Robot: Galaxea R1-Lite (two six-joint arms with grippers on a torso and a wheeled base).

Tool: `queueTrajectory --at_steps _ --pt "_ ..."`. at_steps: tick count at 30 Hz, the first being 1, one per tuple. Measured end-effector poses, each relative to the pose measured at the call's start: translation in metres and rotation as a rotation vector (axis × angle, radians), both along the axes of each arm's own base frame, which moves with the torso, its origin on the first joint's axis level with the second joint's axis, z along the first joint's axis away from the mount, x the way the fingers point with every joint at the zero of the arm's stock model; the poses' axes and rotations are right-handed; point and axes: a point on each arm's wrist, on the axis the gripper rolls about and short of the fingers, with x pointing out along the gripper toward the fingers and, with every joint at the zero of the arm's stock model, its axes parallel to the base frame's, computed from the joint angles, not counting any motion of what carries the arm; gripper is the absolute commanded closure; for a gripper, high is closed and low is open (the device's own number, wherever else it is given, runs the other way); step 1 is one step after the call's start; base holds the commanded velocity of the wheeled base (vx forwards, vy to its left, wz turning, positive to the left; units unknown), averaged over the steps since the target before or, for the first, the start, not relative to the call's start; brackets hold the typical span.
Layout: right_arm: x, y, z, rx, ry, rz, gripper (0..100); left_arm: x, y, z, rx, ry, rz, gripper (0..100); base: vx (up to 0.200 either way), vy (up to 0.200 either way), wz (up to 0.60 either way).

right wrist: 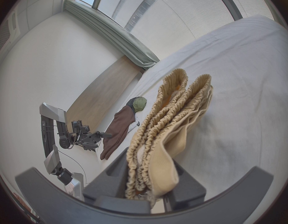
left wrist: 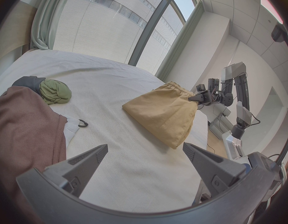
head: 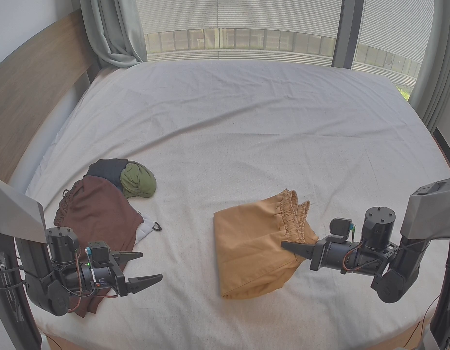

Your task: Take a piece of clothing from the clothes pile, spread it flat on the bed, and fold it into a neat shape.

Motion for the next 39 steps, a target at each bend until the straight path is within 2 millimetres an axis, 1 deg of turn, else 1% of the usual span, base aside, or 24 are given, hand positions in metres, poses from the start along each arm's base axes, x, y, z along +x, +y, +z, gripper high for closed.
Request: queueTrajectory --at_steps 5,14,18,24,31,39 --pt "0.007 0.003 0.007 0.023 -0.034 0.0 100 0.0 -0.001 0.0 0.0 0.001 -0.004 0 0.0 0.0 0.0" --pt "0.021 0.017 0.024 0.108 -0.062 0.003 100 0.0 -0.002 -0.001 0.0 0.003 -0.009 0 0.0 0.0 0.0" --pt "0.032 0.024 0.035 0.14 -0.115 0.009 100 0.0 -0.003 -0.002 0.0 0.008 -0.011 0 0.0 0.0 0.0" --pt "0.044 0.033 0.045 0.154 -0.141 0.016 100 0.0 -0.003 -0.004 0.001 0.015 -0.013 0 0.0 0.0 0.0" --pt "0.057 0.039 0.055 0.163 -0.158 0.016 100 0.0 -0.004 -0.006 0.002 0.021 -0.016 0 0.0 0.0 0.0" --pt "0.08 0.046 0.073 0.192 -0.177 0.006 100 0.001 -0.004 -0.006 0.002 0.021 -0.015 0 0.0 0.0 0.0"
